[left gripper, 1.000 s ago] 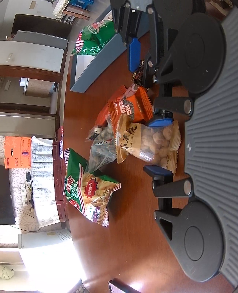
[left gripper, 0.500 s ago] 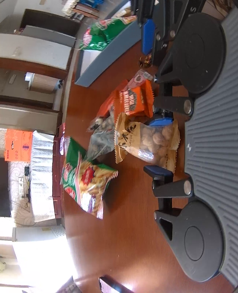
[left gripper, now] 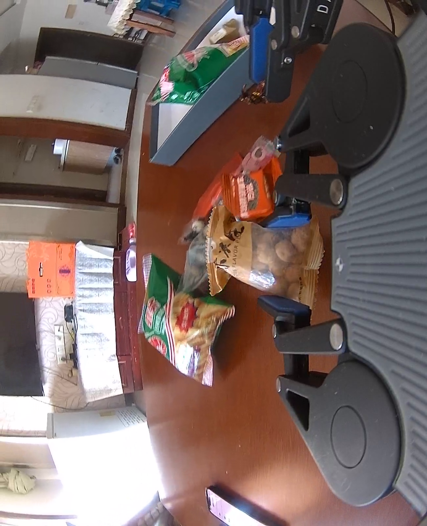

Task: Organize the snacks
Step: 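Grasp the clear peanut bag with the left tool while the right tool grasps a wrapped candy, then carry the peanut bag and candy into the grey box and open both tools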

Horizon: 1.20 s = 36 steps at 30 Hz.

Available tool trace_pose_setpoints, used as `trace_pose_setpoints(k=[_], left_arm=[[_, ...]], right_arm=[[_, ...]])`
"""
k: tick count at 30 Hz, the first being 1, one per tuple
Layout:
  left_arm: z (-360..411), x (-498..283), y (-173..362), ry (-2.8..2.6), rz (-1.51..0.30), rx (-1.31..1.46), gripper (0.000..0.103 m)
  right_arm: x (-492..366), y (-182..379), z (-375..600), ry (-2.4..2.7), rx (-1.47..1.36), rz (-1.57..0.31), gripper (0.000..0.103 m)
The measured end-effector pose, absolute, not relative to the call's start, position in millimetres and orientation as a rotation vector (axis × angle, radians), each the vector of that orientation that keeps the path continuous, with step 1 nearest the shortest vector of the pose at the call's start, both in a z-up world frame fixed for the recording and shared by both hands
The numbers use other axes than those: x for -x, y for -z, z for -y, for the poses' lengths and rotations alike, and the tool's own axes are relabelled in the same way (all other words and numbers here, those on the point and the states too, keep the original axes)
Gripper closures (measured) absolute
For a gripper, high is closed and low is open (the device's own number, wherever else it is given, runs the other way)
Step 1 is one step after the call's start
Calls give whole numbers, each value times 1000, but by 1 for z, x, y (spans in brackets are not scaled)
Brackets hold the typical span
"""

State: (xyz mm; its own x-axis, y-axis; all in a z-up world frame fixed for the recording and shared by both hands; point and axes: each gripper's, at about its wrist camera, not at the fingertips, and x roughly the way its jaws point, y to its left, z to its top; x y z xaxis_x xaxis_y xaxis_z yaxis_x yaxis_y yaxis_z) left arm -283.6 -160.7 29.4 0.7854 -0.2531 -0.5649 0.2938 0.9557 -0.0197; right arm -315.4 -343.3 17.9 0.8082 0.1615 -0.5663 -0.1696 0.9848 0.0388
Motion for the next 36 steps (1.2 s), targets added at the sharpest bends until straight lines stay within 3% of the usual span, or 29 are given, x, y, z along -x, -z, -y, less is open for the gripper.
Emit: trace_pose_setpoints(k=[36], left_arm=[[254, 309, -54, 451, -541, -94, 55]], right_arm=[[352, -40, 408, -64, -127, -457, 77]])
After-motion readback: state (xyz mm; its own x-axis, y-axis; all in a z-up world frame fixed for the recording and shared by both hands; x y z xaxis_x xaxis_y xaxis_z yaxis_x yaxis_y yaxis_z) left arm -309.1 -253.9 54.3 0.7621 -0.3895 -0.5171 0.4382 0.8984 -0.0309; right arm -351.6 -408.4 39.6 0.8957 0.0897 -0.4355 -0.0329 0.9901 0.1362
